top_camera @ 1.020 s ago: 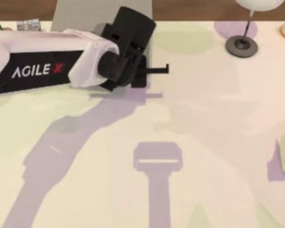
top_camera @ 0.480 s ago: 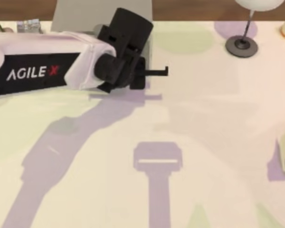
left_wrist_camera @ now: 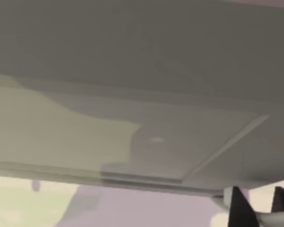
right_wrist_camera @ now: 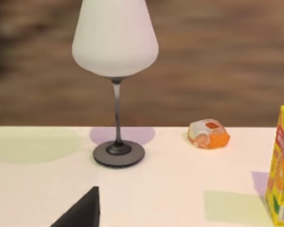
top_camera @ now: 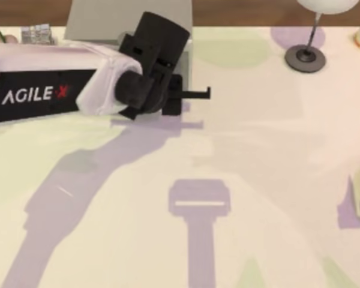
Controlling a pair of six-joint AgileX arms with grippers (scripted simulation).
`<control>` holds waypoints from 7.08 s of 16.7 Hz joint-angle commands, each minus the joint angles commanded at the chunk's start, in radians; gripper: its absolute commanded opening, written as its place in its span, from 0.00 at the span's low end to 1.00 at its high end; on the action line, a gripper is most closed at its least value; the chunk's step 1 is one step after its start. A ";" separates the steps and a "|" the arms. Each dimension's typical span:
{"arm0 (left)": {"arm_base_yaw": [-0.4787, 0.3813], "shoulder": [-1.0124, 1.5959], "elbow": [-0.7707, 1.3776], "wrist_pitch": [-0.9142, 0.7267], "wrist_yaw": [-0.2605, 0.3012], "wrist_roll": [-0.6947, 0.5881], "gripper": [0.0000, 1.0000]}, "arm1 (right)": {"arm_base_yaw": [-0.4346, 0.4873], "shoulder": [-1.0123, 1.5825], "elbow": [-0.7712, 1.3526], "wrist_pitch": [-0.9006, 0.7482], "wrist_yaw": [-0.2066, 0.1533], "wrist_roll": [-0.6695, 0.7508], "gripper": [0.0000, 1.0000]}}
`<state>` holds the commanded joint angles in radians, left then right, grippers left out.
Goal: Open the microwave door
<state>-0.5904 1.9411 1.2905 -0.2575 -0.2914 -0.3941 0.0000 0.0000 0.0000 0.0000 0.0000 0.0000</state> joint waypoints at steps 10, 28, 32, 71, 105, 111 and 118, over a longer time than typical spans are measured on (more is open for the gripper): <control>0.000 0.000 0.000 0.000 0.000 0.000 0.00 | 0.000 0.000 0.000 0.000 0.000 0.000 1.00; 0.010 -0.039 -0.057 0.032 0.041 0.054 0.00 | 0.000 0.000 0.000 0.000 0.000 0.000 1.00; 0.010 -0.039 -0.057 0.032 0.041 0.054 0.00 | 0.000 0.000 0.000 0.000 0.000 0.000 1.00; 0.024 -0.079 -0.114 0.062 0.087 0.113 0.00 | 0.000 0.000 0.000 0.000 0.000 0.000 1.00; 0.041 -0.120 -0.169 0.088 0.138 0.176 0.00 | 0.000 0.000 0.000 0.000 0.000 0.000 1.00; 0.041 -0.120 -0.169 0.088 0.138 0.176 0.00 | 0.000 0.000 0.000 0.000 0.000 0.000 1.00; 0.039 -0.122 -0.177 0.087 0.153 0.183 0.00 | 0.000 0.000 0.000 0.000 0.000 0.000 1.00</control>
<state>-0.5518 1.8195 1.1134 -0.1704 -0.1386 -0.2114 0.0000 0.0000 0.0000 0.0000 0.0000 0.0000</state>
